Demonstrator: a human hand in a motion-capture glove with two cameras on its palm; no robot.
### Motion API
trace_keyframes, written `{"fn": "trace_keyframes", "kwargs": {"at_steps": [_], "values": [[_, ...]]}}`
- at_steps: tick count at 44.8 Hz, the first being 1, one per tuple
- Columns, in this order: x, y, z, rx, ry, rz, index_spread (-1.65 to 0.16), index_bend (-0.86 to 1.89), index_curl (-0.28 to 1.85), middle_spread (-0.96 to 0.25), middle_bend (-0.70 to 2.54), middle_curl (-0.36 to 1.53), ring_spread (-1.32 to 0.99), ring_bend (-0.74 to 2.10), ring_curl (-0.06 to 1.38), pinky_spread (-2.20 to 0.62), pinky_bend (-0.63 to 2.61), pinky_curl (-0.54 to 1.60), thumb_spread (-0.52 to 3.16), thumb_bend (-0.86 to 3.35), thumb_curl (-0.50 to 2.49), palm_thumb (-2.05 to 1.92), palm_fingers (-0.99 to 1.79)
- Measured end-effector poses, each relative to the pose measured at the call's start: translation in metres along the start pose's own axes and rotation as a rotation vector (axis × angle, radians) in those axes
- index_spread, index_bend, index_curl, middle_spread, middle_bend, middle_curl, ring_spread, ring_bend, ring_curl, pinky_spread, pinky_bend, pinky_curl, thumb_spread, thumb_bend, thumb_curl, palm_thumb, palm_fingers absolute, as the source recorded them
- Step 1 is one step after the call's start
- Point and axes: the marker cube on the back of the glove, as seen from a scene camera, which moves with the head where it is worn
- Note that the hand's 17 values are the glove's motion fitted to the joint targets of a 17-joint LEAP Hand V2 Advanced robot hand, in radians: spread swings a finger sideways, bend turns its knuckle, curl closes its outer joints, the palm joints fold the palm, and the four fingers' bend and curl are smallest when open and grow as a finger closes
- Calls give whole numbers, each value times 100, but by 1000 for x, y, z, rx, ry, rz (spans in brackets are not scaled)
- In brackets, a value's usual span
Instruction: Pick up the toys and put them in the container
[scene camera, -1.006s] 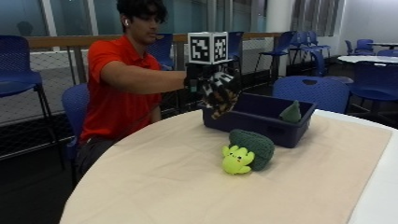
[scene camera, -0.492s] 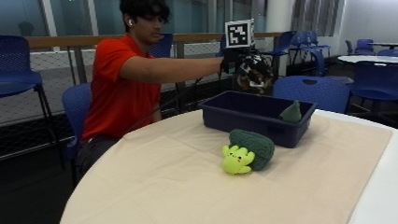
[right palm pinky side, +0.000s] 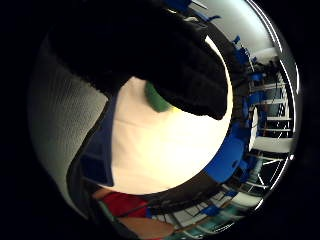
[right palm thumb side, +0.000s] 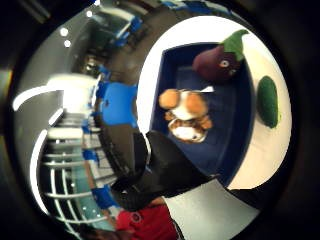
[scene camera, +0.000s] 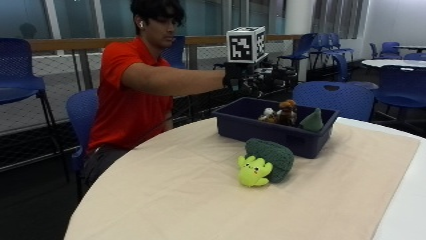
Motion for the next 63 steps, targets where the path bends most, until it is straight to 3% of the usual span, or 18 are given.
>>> {"fn": "trace_keyframes", "kwargs": {"at_steps": [10,20,36,43,50,55,63], "values": [[83,-2,7,-53,28,166,-33,10,26,-7,11,32,4,15,30,12,129,39,107,-7,36,-8,-28],[140,-15,45,-83,44,242,-35,16,26,-6,12,28,7,14,27,14,122,36,106,-6,30,-7,-24],[153,-46,110,-155,54,213,-36,13,25,-6,13,25,8,15,22,15,120,34,105,-6,26,-6,-22],[153,-49,136,-273,96,203,-37,9,22,-6,14,25,8,17,22,14,128,36,105,-4,26,-4,-17],[152,-50,147,-253,155,176,-37,8,18,-5,12,23,8,32,26,11,133,37,109,-2,27,1,-12],[152,-51,148,-250,139,177,-40,16,19,-9,20,24,-1,61,32,6,118,33,115,0,29,5,14],[143,-46,147,-161,147,204,-42,18,21,-19,32,30,-17,76,37,-7,107,29,129,6,33,17,35]]}}
